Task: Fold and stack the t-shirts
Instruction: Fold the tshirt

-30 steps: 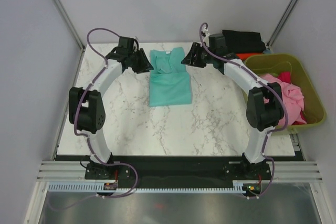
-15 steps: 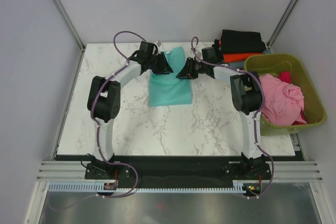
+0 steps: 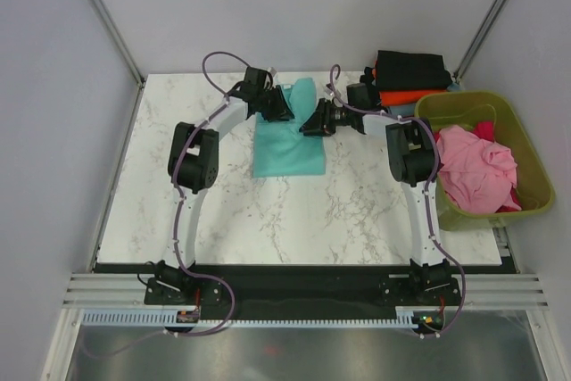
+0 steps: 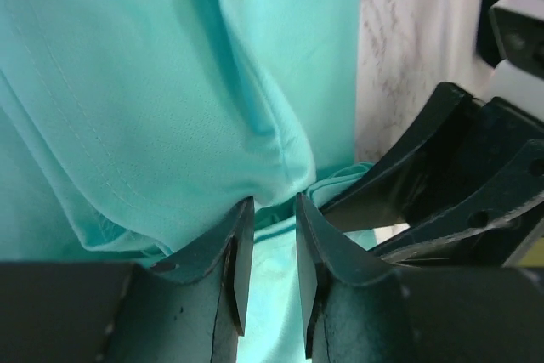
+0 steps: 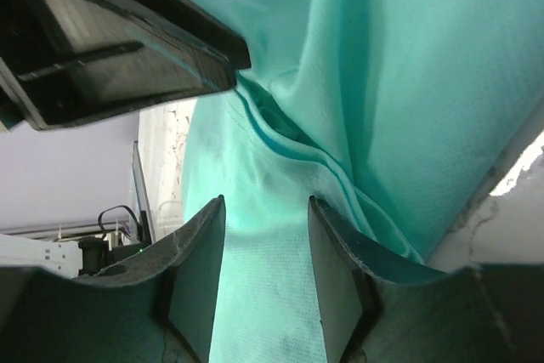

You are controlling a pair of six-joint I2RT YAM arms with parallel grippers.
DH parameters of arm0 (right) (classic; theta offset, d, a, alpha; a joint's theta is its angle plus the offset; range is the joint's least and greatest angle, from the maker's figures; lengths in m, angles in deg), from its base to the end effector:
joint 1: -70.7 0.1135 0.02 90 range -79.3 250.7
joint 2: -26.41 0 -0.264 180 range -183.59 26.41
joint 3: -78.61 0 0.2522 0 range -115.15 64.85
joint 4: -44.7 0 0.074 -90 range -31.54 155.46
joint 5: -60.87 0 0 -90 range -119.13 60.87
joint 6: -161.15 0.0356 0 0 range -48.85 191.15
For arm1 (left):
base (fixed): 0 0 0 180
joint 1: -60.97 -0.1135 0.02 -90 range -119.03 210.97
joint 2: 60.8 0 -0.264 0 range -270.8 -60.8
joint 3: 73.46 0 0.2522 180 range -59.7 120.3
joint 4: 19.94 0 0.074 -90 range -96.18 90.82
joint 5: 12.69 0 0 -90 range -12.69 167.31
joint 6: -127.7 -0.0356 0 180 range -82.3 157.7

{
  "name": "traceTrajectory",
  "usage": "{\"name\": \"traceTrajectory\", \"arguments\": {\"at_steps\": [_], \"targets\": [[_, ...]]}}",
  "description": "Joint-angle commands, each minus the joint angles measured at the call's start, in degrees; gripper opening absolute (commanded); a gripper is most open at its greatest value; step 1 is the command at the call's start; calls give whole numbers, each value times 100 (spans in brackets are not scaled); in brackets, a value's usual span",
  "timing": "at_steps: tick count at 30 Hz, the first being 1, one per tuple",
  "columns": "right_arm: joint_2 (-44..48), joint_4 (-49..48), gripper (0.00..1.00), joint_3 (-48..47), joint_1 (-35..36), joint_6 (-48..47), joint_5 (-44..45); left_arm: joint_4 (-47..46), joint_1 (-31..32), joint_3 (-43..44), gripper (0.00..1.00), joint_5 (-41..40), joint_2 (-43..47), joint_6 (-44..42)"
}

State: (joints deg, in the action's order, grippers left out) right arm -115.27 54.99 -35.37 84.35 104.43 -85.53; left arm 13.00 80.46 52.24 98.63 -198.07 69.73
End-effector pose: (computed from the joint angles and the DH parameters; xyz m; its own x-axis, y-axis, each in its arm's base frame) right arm 0.5025 0.1525 0.1023 -0.9217 0.0886 -0.3775 -0.3142 0.3998 0.8611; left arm 0.5023 -0.1915 0.1669 -0.8547 -0.2216 -0.4694 0.1202 0.7952 -0.5943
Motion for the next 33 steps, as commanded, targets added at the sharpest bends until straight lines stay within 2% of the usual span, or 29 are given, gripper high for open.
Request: {"name": "traceTrajectory", "arguments": {"at_steps": [1,5,7,8,10,11,13,14,16,17,18,19,20,23,27,33], "targets": [[158,-190,52,-375,-12,73,-380,296,-50,679,34,-93,200,-215],[720,-190,61,-498,-11,267,-442,490,-50,532,37,-14,973,-232],[1254,-181,71,-358,-11,293,-337,499,-33,207,38,-66,1603,-294],[1466,-181,76,-53,-11,285,-241,499,-41,-212,40,-171,1868,-311],[2160,-102,78,370,-11,83,-65,490,-41,-724,41,-330,2317,-338],[2389,-32,79,859,-11,-5,267,490,-59,-1283,41,-487,2815,-347],[3107,248,80,1406,-11,-163,777,455,-59,-1875,41,-637,3310,-373],[3303,258,80,2010,-3,-251,1110,403,-59,-2504,41,-725,3756,-382],[3865,-161,78,2689,15,-112,1333,148,-68,-3149,41,-813,4215,-399],[3972,-433,76,3293,41,168,1247,60,-68,-3735,41,-866,4400,-408],[4060,-1027,71,3560,59,318,1159,-158,-76,-4028,41,-875,4785,-408],[4035,-1251,67,3754,85,442,1079,-247,-85,-4292,41,-928,4919,-382],[3939,-1523,58,3982,172,617,948,-326,-94,-4756,41,-928,5182,-382],[3763,-1893,49,4177,383,811,824,-696,-94,-5418,41,-876,5386,-294],[3430,-2316,46,4143,603,926,718,-1161,-94,-5972,41,-709,5439,-127],[3017,-2422,45,4274,648,733,762,-1671,-76,-6369,40,-629,5167,-13]]}}
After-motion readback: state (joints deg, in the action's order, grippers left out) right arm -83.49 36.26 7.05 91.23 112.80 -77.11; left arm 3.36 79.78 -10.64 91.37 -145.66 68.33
